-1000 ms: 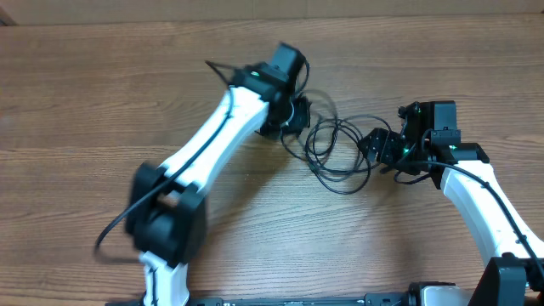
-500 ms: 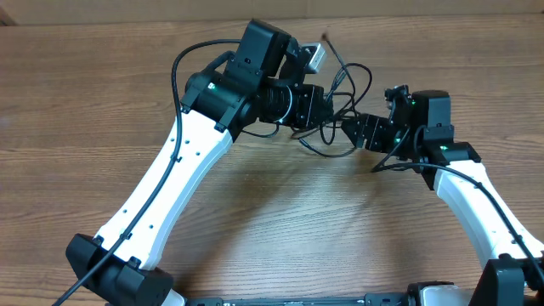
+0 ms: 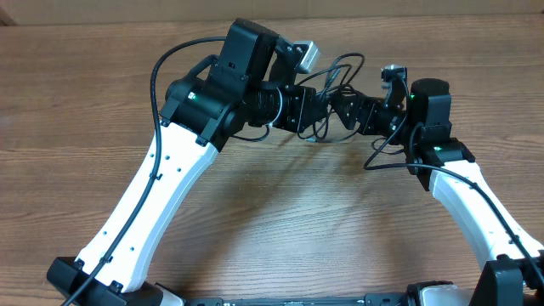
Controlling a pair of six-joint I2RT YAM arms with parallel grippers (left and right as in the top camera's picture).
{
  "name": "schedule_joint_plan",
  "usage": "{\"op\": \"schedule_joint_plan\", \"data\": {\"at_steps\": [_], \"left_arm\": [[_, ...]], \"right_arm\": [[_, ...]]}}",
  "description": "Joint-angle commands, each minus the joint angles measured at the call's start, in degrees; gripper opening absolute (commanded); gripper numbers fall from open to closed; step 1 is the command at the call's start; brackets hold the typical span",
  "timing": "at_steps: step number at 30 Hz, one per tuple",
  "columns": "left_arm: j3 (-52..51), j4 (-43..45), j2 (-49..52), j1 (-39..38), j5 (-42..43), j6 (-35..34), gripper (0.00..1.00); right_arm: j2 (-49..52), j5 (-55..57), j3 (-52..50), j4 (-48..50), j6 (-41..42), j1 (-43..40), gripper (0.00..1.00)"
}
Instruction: Untangle cables
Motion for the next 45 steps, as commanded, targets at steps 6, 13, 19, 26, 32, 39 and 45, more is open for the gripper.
{"op": "schedule_joint_plan", "data": {"at_steps": [6,13,19,26,32,39,45], "left_arm": [[0.9,0.1,-1.2,0.4,-2.6,2.4,0.04],[0.9,0.6,-2.1,0.7,7.2,4.9,0.04],[0.9,-1.0,-4.6,3.9,2.4,6.2,0.04],[0.9,-1.3,-5.6,11.3,1.1,6.2,0.08],[0.9,-2.3,-5.6,15.6,-2.8,6.2,0.08],[0.9,-2.4,-5.7,17.2,-23.5,4.1,0.04],[0.9,-2.1,-5.7,22.5,-30.9,1.9,0.04]], "right_arm": [[0.0,-22.5,1.3,10.2,1.1,0.1,0.77],[0.0,7.6,1.3,2.5,3.5,0.1,0.67],[0.0,25.2,1.3,-9.3,7.5,0.1,0.17],[0.0,24.8,1.3,-15.8,7.5,0.1,0.04],[0.0,9.1,1.3,-17.0,4.4,0.1,0.04],[0.0,19.3,1.3,-24.5,2.8,0.1,0.04],[0.0,49.0,1.3,-36.1,12.0,-0.5,0.04]]}}
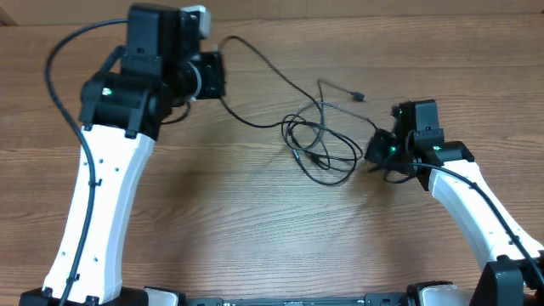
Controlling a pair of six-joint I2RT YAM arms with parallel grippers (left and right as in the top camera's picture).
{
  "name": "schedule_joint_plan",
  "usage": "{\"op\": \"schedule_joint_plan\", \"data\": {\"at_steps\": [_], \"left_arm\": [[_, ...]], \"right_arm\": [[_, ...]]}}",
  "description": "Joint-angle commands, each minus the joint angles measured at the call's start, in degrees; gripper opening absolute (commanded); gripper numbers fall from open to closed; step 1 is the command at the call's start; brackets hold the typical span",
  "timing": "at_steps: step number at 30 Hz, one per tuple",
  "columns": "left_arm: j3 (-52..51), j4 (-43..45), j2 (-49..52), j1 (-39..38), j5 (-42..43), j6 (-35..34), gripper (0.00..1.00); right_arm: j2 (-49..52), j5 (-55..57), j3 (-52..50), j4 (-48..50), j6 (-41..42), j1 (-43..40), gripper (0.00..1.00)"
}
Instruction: Untangle cables
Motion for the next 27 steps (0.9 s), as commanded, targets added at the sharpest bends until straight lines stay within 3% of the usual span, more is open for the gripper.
{"op": "schedule_joint_plan", "data": {"at_steps": [1,11,16,18,21,27], "left_arm": [[0.9,0.6,-1.2,4.3,-7.6,-2.5,0.04],[0.9,0.9,-1.2,17.0,-8.1,-11.1,0.04],[0.9,-0.6,-1.2,20.1,-10.5,-18.8,0.04],[0.9,-1.2,-1.2,20.2,-9.3,-21.3,0.04],[0.9,-1.2,-1.1,19.1,-2.8,-19.2,0.04],[0.9,-5.3,-1.1,16.0,-0.4,-11.1,0.04]], "right_arm": [[0.0,22.0,0.9,-2.9,6.4,-0.9,0.04],[-0.2,34.4,2.2,-4.5,7.0,-5.1,0.04],[-0.8,33.0,9.5,-6.5,6.7,-9.0,0.04],[-1.2,29.7,14.3,-7.2,3.0,-9.5,0.04],[-1.6,24.9,22.3,-8.7,-3.7,-9.5,0.04],[-1.7,24.4,37.8,-13.5,-4.2,-10.2,0.04]]}}
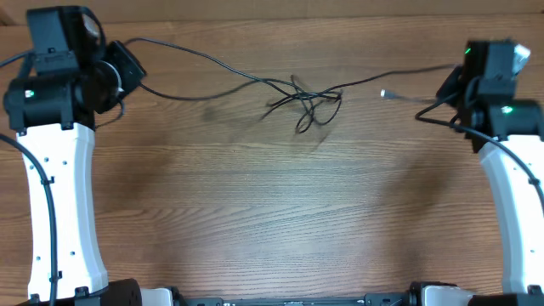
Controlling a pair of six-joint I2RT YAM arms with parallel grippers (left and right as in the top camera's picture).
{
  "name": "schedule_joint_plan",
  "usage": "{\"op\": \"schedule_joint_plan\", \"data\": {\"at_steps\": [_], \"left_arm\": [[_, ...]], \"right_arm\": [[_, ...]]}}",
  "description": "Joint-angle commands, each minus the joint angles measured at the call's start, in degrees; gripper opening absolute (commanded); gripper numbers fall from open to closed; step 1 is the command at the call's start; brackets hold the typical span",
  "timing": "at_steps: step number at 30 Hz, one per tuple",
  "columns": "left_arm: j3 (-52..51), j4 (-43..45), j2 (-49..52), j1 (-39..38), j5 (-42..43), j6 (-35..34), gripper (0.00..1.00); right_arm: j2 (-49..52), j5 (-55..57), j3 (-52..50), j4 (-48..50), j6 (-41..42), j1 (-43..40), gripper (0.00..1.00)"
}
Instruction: Untangle cables
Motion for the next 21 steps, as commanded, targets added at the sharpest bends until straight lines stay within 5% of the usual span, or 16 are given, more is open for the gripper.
{"op": "schedule_joint_plan", "data": {"at_steps": [1,9,11,13,14,21], "left_arm": [[0.9,-2.9,-1.1,-1.7,0.2,5.9,0.04],[0.5,-8.2,0.1,-2.5,2.5,6.6,0.08],[0.5,-7.9,0.7,-3.5,5.8,7.7,0.26],[0.5,-7.5,1.5,-4.8,8.1,8.1,0.61],[0.5,-7.1,2.1,-5.7,9.5,8.7,0.68],[0.5,-5.0,6.3,-13.8,13.0,11.7,0.74]], "right_arm": [[-1.5,-0.3,9.3,-0.6,-1.7,-1.2,0.04],[-1.6,-21.8,22.0,-0.2,-1.7,-1.2,0.04],[-1.6,-30.4,22.8,0.7,-2.0,-1.2,0.04],[-1.6,-38.2,22.8,1.4,-3.5,-1.2,0.04],[-1.6,-41.8,22.8,1.4,-4.3,-1.2,0.04],[-1.6,-53.9,22.8,2.9,-6.4,-1.0,0.04]]}}
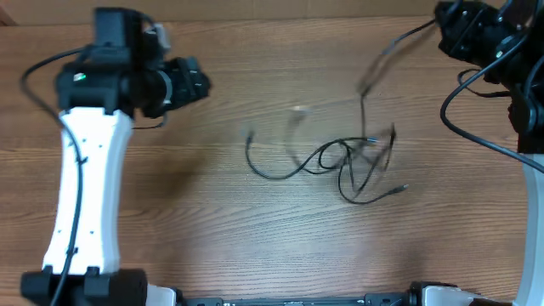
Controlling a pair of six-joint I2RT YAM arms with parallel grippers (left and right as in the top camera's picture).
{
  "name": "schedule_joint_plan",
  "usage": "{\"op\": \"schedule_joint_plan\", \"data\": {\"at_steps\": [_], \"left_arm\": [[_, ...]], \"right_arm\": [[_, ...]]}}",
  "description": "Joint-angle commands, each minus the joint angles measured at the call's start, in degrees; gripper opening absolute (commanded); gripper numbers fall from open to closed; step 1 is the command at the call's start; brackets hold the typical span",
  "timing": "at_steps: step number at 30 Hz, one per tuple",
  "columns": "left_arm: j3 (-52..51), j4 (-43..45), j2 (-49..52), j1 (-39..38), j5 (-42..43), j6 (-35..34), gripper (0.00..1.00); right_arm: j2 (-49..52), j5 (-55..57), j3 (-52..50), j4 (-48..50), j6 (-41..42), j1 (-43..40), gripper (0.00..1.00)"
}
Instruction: Untangle cables
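Observation:
A thin black cable (340, 161) lies in loose tangled loops on the wooden table, right of centre. Its left end (249, 140) rests free on the wood, blurred. One strand (382, 59) rises from the tangle toward the top right and runs into my right gripper (444, 32), which is shut on it, lifted near the far right corner. My left gripper (197, 83) is at the upper left, well away from the cable, and looks open with nothing in it. A small plug (399, 189) ends the lowest loop.
The left arm's white link (81, 187) runs down the left side. The right arm's own black wiring (476, 110) hangs at the right edge. The table's far edge (280, 17) runs along the top.
The left gripper has let go of the cable's left end and moved right. The cable, then stretched across the table's far part, now lies slack lower and further right. The right gripper moved up.
Both grippers met at the tangle in the far middle of the table. Then they stood apart, the left holding a strand at the upper left. Then the cable was stretched taut between both sides. Now only the right gripper holds it and the tangle lies looser.

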Motion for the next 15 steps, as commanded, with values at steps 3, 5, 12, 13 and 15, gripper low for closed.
{"op": "schedule_joint_plan", "data": {"at_steps": [3,5,12,13,15], "left_arm": [[0.5,2.4,3.8,-7.0,3.6,2.5,0.74],[0.5,4.4,5.3,-10.0,5.3,3.7,0.74],[0.5,10.6,10.5,-19.3,11.0,5.8,0.79],[0.5,11.3,11.6,-20.6,11.1,5.7,0.79],[0.5,12.5,14.5,-23.8,11.9,4.5,0.79]], "right_arm": [[-0.6,-10.4,1.3,2.3,-1.2,-0.1,0.04],[-0.6,-10.4,1.3,3.5,-1.0,-0.1,0.04],[-0.6,-12.5,1.3,8.1,-0.3,-0.1,0.04],[-0.6,-13.1,1.3,9.2,-0.2,-0.1,0.04],[-0.6,-13.0,1.3,11.9,1.4,-0.1,0.04]]}}
